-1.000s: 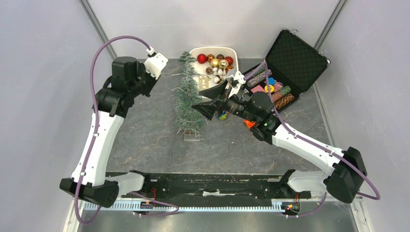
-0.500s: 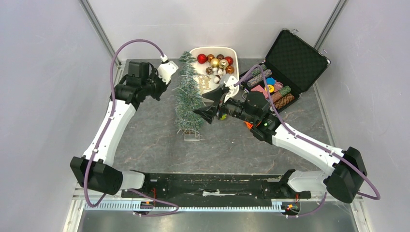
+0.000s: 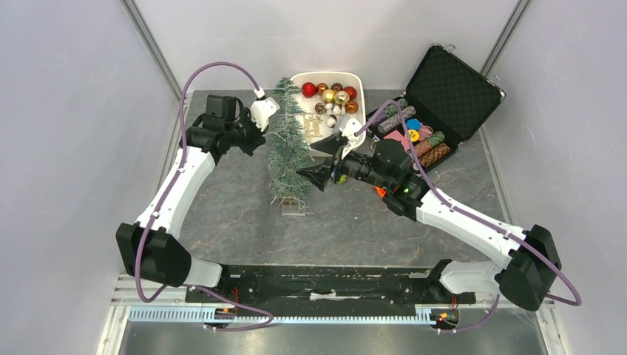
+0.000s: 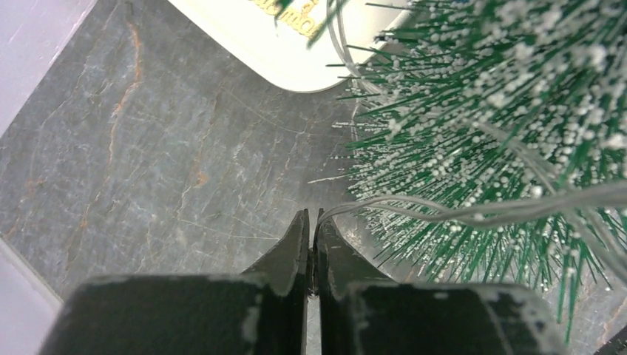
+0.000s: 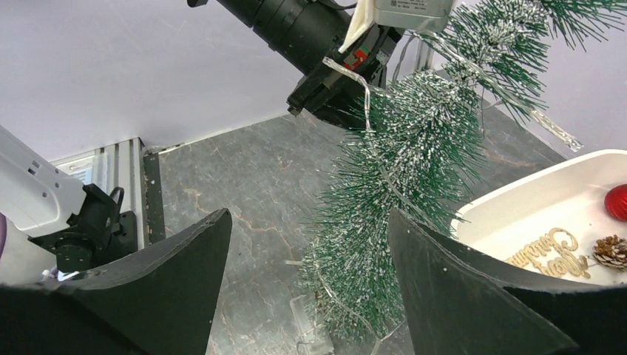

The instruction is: Decorate the small christmas tree

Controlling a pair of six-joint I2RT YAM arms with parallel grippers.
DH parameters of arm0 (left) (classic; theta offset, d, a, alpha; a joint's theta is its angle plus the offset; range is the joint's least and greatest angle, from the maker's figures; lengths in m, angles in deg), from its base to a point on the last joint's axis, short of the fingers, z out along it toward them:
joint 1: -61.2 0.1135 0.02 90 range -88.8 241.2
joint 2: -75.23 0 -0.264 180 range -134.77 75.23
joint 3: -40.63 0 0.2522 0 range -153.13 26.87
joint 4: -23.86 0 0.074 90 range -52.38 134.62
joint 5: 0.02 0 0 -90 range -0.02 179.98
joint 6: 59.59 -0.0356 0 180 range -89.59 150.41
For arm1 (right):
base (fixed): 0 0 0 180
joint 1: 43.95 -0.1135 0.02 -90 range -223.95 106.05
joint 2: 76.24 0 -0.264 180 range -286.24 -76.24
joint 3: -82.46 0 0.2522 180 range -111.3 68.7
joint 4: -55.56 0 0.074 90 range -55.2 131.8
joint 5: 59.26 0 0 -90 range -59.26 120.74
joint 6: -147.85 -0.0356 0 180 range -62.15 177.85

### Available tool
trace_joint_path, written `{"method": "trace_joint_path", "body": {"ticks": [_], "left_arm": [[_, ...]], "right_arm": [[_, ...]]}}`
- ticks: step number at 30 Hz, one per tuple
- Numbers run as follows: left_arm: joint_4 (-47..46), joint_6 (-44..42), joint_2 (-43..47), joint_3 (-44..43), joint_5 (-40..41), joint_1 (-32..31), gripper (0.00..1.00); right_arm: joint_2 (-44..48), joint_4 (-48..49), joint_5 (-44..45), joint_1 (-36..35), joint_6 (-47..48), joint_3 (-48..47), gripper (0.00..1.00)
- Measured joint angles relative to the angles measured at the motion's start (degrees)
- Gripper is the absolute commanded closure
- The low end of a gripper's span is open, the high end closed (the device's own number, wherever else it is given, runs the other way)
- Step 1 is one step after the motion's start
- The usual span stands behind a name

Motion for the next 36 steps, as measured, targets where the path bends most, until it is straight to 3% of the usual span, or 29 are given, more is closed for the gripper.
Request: {"method": "trace_joint_path", "body": {"ticks": [5,14,29,36], "left_arm": [[0.0,0.1,0.0,0.3,-2.1,0.1,0.51],[1.1,-0.3,2.3,2.4,-3.0,2.6,0.22],[4.6,-2.5,5.0,6.9,-4.3,7.0,0.17],[5.3,-2.2,8.0,9.6,-4.6,9.1,0.17]], "right_arm": [[0.0,-1.8,0.6,0.0,1.3,0.0,0.15],[0.0,-4.3,1.0,0.0,3.1,0.0,0.04],[0.0,-8.3,4.0,0.1,5.5,0.0,0.02],[1.1,-14.2,11.8,1.1,7.3,0.6,0.02]]}}
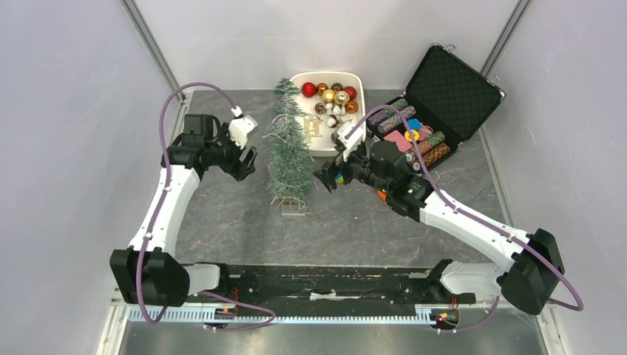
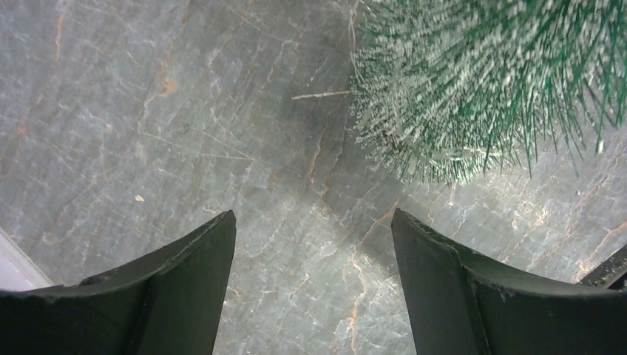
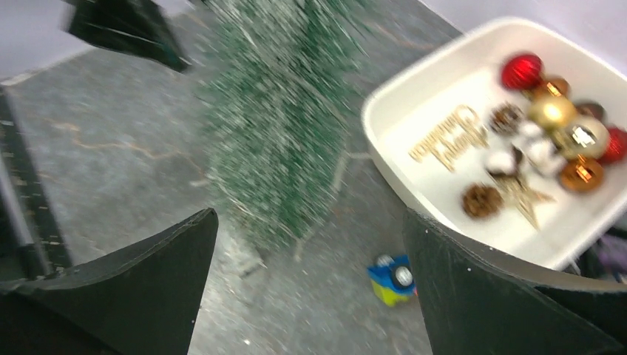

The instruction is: Decorate the small christmas tree

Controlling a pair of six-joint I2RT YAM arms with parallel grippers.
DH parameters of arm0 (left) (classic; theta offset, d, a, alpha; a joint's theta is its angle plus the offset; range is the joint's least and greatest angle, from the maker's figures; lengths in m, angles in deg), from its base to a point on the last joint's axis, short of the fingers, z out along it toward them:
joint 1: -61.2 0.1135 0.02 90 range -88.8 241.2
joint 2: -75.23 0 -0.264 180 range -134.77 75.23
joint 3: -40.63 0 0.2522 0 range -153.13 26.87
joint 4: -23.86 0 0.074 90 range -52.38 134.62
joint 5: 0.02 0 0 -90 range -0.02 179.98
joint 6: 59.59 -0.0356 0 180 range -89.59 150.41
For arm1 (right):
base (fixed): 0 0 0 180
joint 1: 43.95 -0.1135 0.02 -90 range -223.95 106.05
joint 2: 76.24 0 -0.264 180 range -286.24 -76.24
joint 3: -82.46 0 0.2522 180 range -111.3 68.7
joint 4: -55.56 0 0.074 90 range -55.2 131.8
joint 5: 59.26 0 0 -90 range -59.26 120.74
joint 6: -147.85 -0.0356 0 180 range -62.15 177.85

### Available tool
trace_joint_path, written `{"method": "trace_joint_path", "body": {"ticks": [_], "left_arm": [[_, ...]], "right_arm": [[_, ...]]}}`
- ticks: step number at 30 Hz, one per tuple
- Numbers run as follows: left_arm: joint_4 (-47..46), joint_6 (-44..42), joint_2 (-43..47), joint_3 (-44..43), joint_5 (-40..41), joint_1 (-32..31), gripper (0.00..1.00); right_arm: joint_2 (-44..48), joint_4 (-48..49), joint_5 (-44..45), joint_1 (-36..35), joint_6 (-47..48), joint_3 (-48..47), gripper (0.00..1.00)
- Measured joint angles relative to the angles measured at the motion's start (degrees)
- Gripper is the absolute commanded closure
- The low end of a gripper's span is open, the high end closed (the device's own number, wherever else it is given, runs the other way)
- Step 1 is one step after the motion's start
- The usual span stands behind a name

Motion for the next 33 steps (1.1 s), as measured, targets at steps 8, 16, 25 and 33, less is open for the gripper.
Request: {"method": "trace_joint_path", "body": {"ticks": [8,16,25,33], "left_arm": [[-0.7,2.1,2.6,7.3,-2.5,2.0,0.17],[-6.9,6.1,3.7,15.1,-4.4,4.5,0.17],[-12.9,8.6,3.7,20.9,-7.0,7.8,0.17],[-14.7,9.0,3.7,21.7,-8.9,7.9,0.18]], "right_arm": [[0.7,-5.9,11.9,6.5,0.5,6.4,0.02],[-4.0,-7.6,15.5,12.1,0.2,12.9,0.02],[-9.4,-0.8,14.4,12.3,-2.4,13.0,0.02],[-11.4,5.4,13.3,12.5,-3.1,13.0,0.02]]}}
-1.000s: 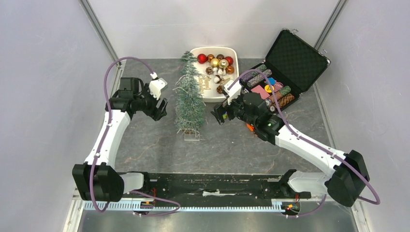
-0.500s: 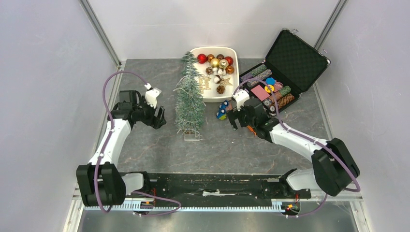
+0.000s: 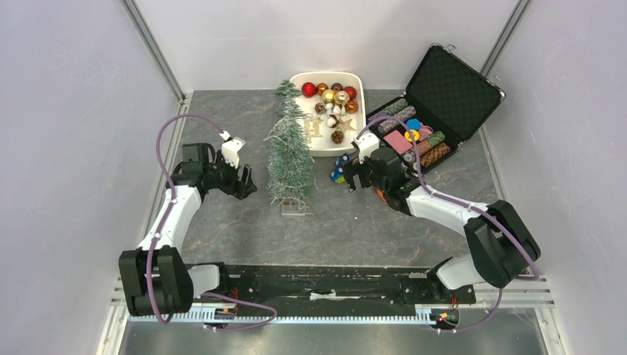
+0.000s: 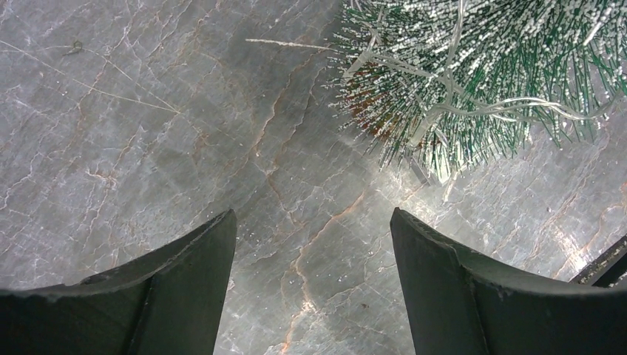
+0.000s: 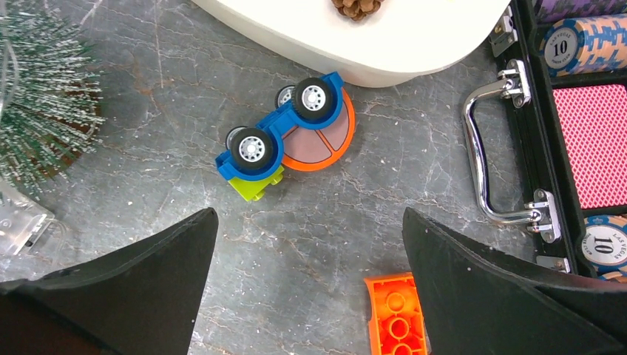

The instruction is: Decorate the small christmas tree

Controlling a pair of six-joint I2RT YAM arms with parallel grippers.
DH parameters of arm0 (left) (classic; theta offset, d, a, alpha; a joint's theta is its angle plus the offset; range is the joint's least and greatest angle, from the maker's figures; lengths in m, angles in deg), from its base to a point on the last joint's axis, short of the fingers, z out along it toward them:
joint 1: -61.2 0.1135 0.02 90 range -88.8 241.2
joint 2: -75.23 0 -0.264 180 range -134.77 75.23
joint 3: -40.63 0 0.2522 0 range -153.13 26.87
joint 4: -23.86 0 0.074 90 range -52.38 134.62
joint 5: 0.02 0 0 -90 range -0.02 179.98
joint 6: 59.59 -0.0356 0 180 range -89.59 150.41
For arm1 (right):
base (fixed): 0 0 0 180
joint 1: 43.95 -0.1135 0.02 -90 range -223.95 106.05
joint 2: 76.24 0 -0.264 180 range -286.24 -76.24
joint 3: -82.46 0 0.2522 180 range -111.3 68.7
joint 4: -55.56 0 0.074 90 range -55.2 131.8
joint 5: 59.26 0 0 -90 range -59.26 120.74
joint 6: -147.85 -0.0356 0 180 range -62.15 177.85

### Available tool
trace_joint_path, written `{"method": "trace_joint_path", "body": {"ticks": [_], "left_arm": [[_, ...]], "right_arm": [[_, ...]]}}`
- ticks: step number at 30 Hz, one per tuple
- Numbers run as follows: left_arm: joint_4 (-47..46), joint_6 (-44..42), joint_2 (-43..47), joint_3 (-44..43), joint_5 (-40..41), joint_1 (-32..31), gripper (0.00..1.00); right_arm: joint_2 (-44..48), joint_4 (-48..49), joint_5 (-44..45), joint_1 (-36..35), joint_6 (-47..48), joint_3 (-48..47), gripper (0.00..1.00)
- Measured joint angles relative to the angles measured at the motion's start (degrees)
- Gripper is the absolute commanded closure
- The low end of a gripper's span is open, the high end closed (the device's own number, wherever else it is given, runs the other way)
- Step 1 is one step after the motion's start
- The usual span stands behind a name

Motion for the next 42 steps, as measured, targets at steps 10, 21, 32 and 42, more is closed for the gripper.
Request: {"method": "trace_joint_path", "body": {"ticks": [10,21,32,42], "left_arm": [[-1.2,0.6,-0.6,0.4,0.0,0.4,0.2],[-1.5,1.0,-1.2,0.4,0.1,0.6,0.21],[-1.5,1.1,-2.2,0.4,0.1,1.0,0.21],[-1.5,1.1,-2.3,0.4,0.0,1.0,0.21]], "right_arm": [[-7.2,0.5,0.5,2.0,-0.2,-8.5,0.22],[-31.7,2.6,3.5,4.5,-3.1,-41.3,0.42],[-48.7,0.3,3.8,6.9,-10.3,-56.3,0.43],[-54.9,0.7,5.0,7.3,-15.3,-58.8,0.45]]}}
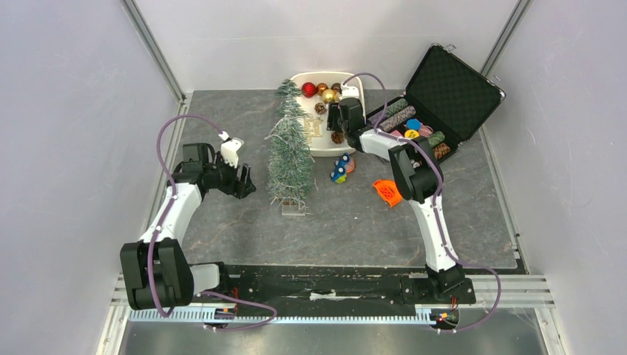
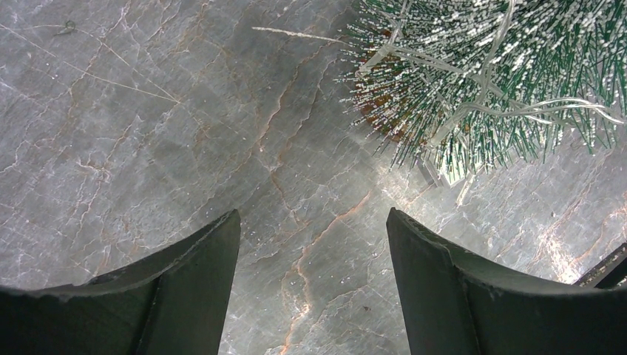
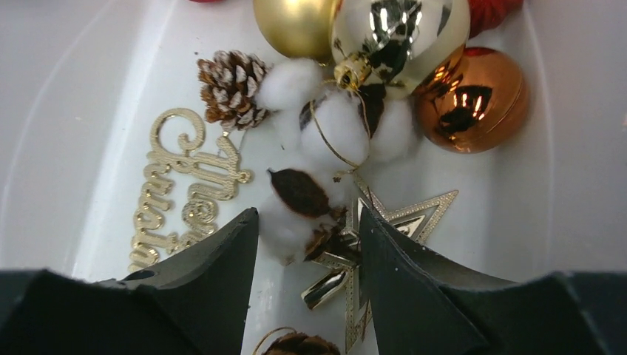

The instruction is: Decorate the small christmas tree

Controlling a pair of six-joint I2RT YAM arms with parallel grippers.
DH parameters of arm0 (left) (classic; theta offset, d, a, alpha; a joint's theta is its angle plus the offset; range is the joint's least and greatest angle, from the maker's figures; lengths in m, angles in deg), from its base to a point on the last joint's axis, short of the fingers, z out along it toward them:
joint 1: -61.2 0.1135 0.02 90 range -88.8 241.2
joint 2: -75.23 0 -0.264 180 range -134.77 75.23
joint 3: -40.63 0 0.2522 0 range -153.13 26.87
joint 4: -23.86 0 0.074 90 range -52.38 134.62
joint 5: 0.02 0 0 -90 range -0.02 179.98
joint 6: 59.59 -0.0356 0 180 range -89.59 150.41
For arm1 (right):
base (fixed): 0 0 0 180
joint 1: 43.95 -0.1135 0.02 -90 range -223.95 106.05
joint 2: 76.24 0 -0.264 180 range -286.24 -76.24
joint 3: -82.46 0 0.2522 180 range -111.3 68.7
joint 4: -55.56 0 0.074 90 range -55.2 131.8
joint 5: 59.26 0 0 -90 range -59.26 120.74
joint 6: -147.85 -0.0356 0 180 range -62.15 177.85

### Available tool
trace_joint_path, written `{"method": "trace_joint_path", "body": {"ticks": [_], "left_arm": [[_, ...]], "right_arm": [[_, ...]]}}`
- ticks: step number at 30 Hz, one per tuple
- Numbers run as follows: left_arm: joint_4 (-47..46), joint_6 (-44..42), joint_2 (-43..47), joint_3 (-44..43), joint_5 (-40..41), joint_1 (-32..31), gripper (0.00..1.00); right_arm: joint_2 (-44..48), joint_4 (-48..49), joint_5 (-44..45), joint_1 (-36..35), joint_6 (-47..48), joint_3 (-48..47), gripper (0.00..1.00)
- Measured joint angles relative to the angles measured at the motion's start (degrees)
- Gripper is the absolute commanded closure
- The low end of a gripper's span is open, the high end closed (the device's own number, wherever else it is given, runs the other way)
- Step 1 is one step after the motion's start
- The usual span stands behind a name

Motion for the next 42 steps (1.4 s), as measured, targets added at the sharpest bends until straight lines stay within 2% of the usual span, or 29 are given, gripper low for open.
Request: {"method": "trace_joint_path", "body": {"ticks": [3,5,6,10,14,19,26,35,42], "left_arm": [[0.0,0.0,-0.2,0.0,0.0,0.0,0.21],[0.0,0.0,-0.4,0.0,0.0,0.0,0.21],[0.0,0.0,-0.4,0.0,0.0,0.0,0.21],[0.0,0.0,-0.4,0.0,0.0,0.0,0.21],[0.0,0.0,-0.5,0.0,0.0,0.0,0.21],[0.0,0.0,-0.5,0.0,0.0,0.0,0.21],[0.1,0.0,-0.5,0.0,-0.2,0.0,0.21],[3.8,-1.0,-0.3,-1.8,-1.1,0.0,0.21],[12.4,-5.2,1.0,-8.8,-3.9,0.2,0.22]], "right_arm": [[-2.1,-0.3,-0.2,0.2,-1.6,-1.2,0.47],[-3.0,-0.1,-0.2,0.2,-2.4,-2.1,0.52],[-3.0,-0.1,-0.2,0.3,-2.7,-2.3,0.56],[-3.0,-0.1,0.0,0.3,-3.3,-2.8,0.83],[-3.0,0.6,-0.4,0.3,-3.8,-2.6,0.99],[0.6,3.4,-1.6,0.7,-3.2,3.8,1.0],[12.6,6.1,-6.9,1.4,0.6,14.3,1.0],[33.8,11.7,-22.2,2.2,8.7,29.3,1.0],[50.9,11.6,-37.6,2.1,18.5,43.6,1.0]]}}
